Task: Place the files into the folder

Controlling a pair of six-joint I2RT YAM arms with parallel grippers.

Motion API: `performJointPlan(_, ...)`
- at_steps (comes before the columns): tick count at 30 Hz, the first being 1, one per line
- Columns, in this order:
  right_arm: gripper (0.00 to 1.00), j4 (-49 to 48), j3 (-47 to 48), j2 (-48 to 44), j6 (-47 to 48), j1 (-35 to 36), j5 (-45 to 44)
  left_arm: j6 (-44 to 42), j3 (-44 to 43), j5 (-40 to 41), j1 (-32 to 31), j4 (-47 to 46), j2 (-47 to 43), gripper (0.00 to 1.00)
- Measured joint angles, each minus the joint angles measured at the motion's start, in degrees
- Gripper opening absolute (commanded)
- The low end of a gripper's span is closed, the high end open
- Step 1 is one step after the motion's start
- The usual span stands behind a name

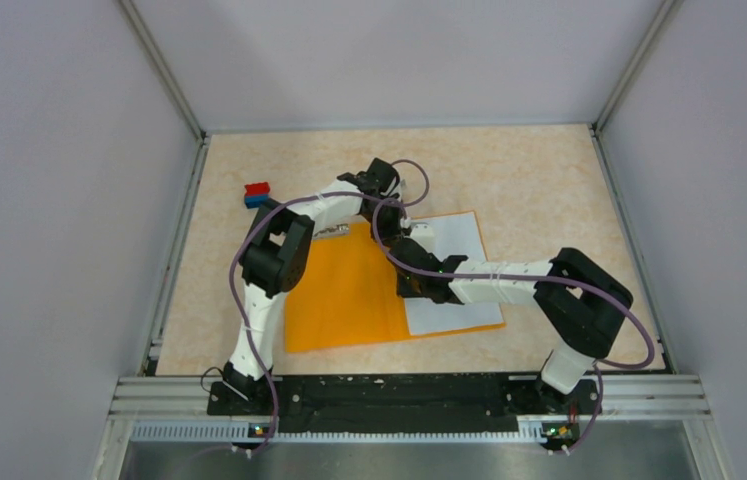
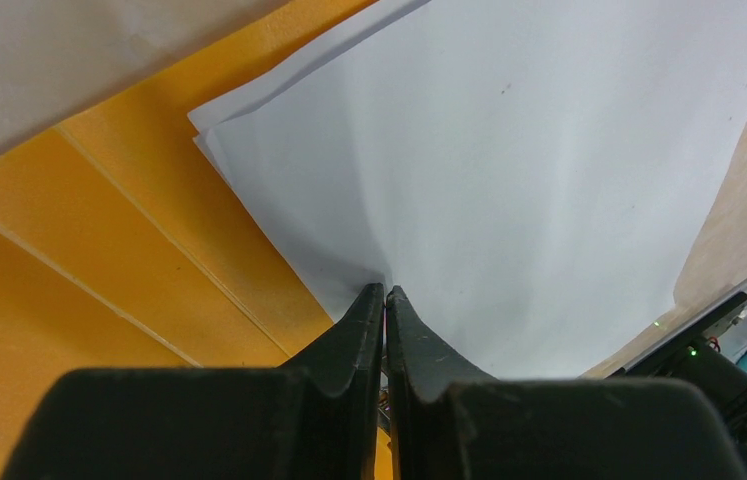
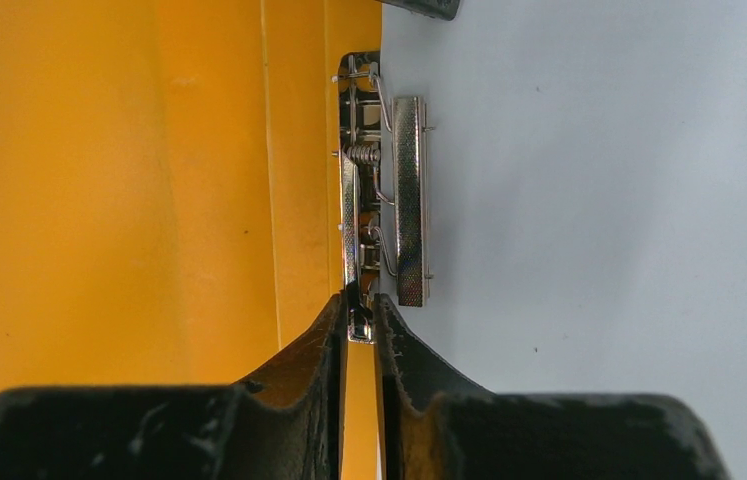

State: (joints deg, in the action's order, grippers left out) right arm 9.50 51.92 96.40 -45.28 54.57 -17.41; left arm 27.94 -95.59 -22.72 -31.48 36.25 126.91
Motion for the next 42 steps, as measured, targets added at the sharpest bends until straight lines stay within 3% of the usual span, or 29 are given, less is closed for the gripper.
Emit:
performJointPlan(6,0.26,2.5,0.5,-0.1,0.3,0.1,3.0,0.0,-0.1,-0.2,0.0,0.3,0.0,0.12)
performJointPlan(15,0.27,5.5,0.7,-1.2,1.0,-0.6,5.5,-1.1,-5.8,4.1,0.0,5.1,1.1,0.18)
performJointPlan(23,0.31,6.8,0.7,-6.9,2.8,-3.2,6.5,-2.7,-16.7,8.2,0.3,9.6,0.6,0.58)
performJointPlan(25,0.32,6.8,0.7,-7.8,3.6,-3.9,6.5,-2.1,-16.0,9.9,0.5,10.3,-1.5,0.62)
performJointPlan(29,0.28,7.1,0.7,-8.0,5.1,-4.5,5.6,1.5,-4.0,14.6,2.0,9.2,-12.6,0.64)
performJointPlan(31,0.28,7.3,0.7,-8.0,5.7,-4.5,5.0,4.1,7.0,17.5,4.3,7.6,-22.1,0.64)
performJointPlan(35,0.29,7.9,2.4,-6.2,7.7,-4.5,4.7,8.6,25.7,22.6,11.7,5.5,-40.3,0.76)
performJointPlan(38,0.36,8.7,7.1,-1.6,9.8,-4.0,3.1,10.8,35.8,25.5,17.1,4.9,-50.3,0.82)
performJointPlan(42,0.44,9.5,12.4,3.8,12.0,-3.7,0.7,11.5,45.1,24.3,22.3,3.3,-55.5,0.83)
